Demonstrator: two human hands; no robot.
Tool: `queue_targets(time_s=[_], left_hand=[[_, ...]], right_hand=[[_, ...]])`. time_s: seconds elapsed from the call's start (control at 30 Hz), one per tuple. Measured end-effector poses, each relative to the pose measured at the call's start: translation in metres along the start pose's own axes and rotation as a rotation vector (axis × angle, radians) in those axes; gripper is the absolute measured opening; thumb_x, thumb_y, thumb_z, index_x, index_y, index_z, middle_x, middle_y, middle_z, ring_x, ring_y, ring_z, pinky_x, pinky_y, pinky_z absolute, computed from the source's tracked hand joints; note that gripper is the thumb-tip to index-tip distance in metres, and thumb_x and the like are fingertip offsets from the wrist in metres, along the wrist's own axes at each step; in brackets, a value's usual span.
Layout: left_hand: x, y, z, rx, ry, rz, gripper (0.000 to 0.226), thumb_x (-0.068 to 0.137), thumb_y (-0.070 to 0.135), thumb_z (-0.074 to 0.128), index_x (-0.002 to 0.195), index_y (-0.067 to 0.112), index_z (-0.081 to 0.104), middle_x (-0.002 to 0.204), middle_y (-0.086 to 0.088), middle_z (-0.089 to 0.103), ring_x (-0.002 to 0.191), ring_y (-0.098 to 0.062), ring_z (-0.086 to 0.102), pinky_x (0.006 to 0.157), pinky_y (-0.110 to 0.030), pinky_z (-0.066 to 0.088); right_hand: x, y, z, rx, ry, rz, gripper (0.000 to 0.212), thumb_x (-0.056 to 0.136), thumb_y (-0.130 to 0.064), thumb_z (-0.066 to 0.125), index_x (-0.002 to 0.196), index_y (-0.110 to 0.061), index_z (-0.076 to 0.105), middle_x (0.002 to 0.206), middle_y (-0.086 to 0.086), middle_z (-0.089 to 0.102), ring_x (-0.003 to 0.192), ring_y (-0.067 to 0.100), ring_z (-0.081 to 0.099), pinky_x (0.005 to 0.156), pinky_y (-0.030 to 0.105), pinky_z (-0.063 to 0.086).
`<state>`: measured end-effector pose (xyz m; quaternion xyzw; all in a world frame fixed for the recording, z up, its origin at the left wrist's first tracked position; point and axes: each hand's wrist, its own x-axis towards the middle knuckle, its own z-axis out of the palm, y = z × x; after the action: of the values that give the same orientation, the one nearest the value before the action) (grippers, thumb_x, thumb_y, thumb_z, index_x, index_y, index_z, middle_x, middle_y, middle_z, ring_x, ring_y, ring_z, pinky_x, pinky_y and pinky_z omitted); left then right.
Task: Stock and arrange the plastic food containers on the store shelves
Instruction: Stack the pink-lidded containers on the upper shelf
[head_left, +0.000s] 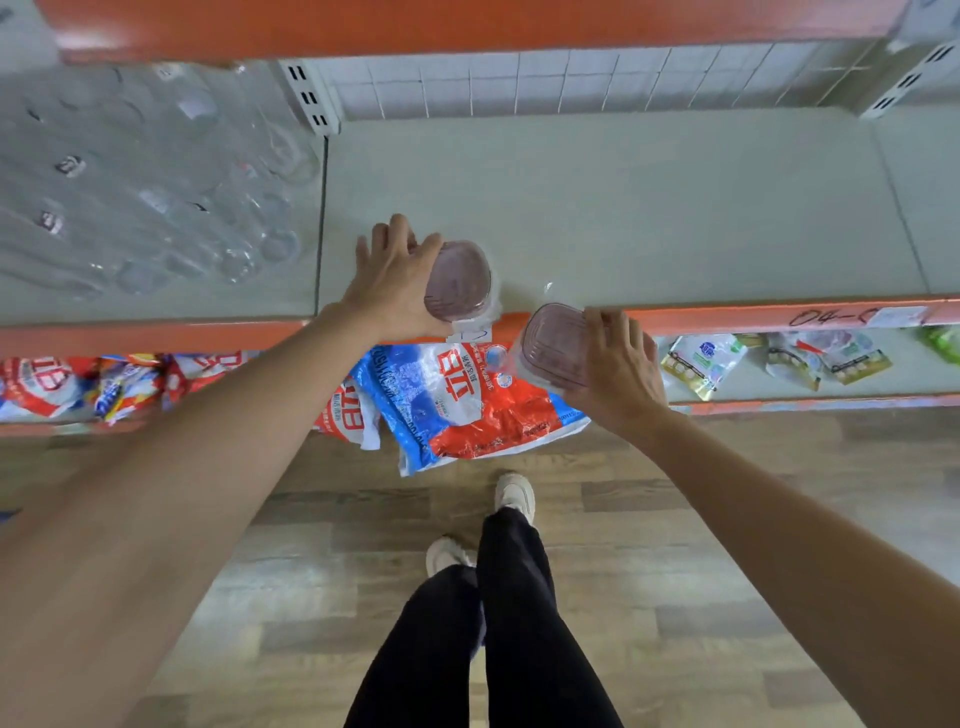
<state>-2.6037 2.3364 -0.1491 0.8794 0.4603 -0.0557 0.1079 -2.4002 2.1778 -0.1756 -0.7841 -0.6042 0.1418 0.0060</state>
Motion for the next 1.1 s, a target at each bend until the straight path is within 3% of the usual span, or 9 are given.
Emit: queue_targets(time_s=[0.1, 0.27, 0.43, 0.67, 0.87, 1.1], left_hand=[[-0.038, -0.013, -0.017, 0.017, -0.047, -0.025, 0.099, 0.054, 0.048, 0.084, 0.134, 0.013, 0.038, 0.123, -0.017, 0.033, 0.113, -0.035, 0.036, 0.108, -0.052, 0.025], [-0.104, -0.05, -0.058, -0.023, -0.029, -0.014, 0.099, 0.057, 0.041, 0.085, 0.138, 0.009, 0.038, 0.135, -0.017, 0.03, 0.121, -0.036, 0.036, 0.099, -0.049, 0.039], [-0.162, -0.076, -0.107, 0.056, -0.06, -0.098, 0.1, 0.06, 0.051, 0.081, 0.139, 0.012, 0.034, 0.133, -0.011, 0.038, 0.122, -0.029, 0.038, 0.096, -0.045, 0.041], [-0.216, -0.093, -0.182, 0.087, 0.124, -0.121, 0.102, 0.06, 0.056, 0.078, 0.14, 0.012, 0.034, 0.125, -0.012, 0.034, 0.121, -0.03, 0.036, 0.101, -0.045, 0.035], [-0.22, -0.078, -0.25, 0.153, 0.381, -0.091, 0.096, 0.06, 0.057, 0.077, 0.138, 0.016, 0.039, 0.124, -0.012, 0.04, 0.115, -0.032, 0.04, 0.097, -0.045, 0.035], [-0.194, -0.041, -0.31, 0.072, 0.469, 0.0, 0.091, 0.064, 0.058, 0.073, 0.139, 0.021, 0.036, 0.127, -0.005, 0.04, 0.118, -0.028, 0.038, 0.1, -0.043, 0.032]], right_hand=[[-0.01, -0.015, -0.014, 0.05, -0.026, -0.04, 0.09, 0.068, -0.032, 0.075, 0.141, -0.007, 0.03, 0.131, 0.013, 0.037, 0.122, 0.031, 0.035, 0.101, 0.038, 0.027], [-0.012, -0.069, -0.042, 0.131, 0.008, -0.183, 0.09, 0.068, -0.041, 0.076, 0.139, -0.006, 0.033, 0.13, 0.014, 0.039, 0.119, 0.032, 0.037, 0.099, 0.042, 0.031], [-0.027, -0.126, -0.081, 0.081, 0.015, -0.382, 0.092, 0.071, -0.043, 0.073, 0.142, -0.008, 0.027, 0.133, 0.011, 0.034, 0.12, 0.03, 0.035, 0.097, 0.04, 0.029], [-0.052, -0.163, -0.162, -0.021, 0.15, -0.549, 0.099, 0.067, -0.055, 0.07, 0.143, -0.008, 0.027, 0.132, 0.01, 0.033, 0.121, 0.029, 0.033, 0.097, 0.042, 0.03], [-0.056, -0.166, -0.236, 0.001, 0.227, -0.52, 0.093, 0.065, -0.063, 0.067, 0.137, -0.013, 0.037, 0.13, 0.009, 0.038, 0.122, 0.029, 0.035, 0.1, 0.042, 0.031], [-0.066, -0.161, -0.285, -0.099, 0.144, -0.58, 0.079, 0.069, -0.064, 0.065, 0.132, -0.02, 0.045, 0.123, 0.005, 0.043, 0.119, 0.024, 0.038, 0.103, 0.037, 0.032]])
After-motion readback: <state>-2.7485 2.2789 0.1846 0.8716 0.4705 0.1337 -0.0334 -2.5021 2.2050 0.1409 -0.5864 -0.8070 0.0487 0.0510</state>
